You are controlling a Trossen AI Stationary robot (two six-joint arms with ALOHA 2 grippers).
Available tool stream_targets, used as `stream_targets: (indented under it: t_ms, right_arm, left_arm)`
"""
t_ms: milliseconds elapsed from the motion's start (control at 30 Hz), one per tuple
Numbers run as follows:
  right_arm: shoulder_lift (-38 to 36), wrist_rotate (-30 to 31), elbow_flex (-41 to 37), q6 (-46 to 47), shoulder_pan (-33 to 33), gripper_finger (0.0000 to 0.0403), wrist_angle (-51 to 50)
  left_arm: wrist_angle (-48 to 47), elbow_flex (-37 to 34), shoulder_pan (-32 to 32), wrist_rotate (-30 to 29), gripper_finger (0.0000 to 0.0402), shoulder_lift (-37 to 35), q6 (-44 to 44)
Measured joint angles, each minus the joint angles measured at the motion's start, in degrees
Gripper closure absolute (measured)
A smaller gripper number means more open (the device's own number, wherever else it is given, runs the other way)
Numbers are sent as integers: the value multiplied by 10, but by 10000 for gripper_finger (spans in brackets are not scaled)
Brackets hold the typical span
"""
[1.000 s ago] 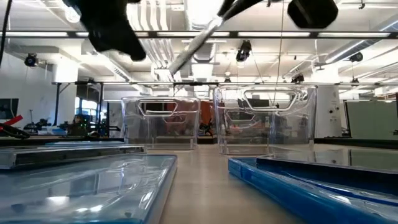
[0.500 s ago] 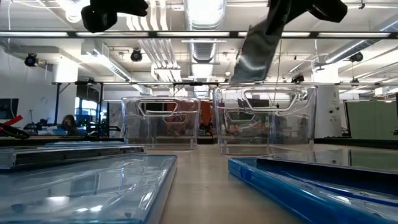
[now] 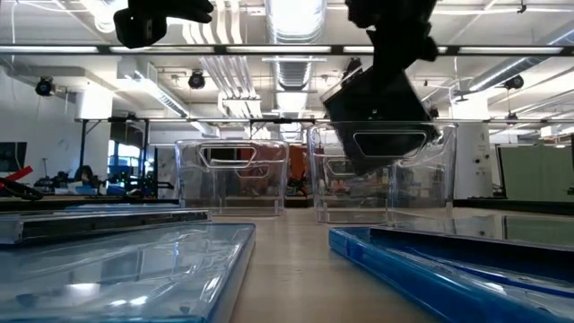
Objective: Pick & place jewel cases by type
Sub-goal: Put the black CD case into the right transparent bin
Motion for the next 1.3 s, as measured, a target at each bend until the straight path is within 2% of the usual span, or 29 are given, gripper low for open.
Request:
stream_targets:
  t_ms: [167,367,600,667,833,967,1133,1300]
  right_arm:
    - [10,-97,-2,-45,-40,385,60]
    - [10,-189,-46,82,-128,385,77]
    - [9,-334,-120,83,-189,385,231]
    - [9,-357,-140,101,-200,385,259]
    - [9,-360,-184,130,-219,380,261]
    - [9,-356,-205,138,-220,344,266]
    - [5,-246,-204,142,-195,263,258]
    - [2,-134,-160,98,-168,185,218]
  left_arm:
    - [-1,0,0,0,365,0,-13]
    - [-4,-1,0,0,365,0,-38]
    - [-4,-2,0,0,365,0,-45]
    - [-4,-2,0,0,365,0,-45]
    - [-4,-2,0,-1,365,0,-44]
    - [-4,-2,0,-5,365,0,-30]
    - [-4,-2,0,-6,365,0,-20]
    - [-4,-2,0,-6,365,0,-14]
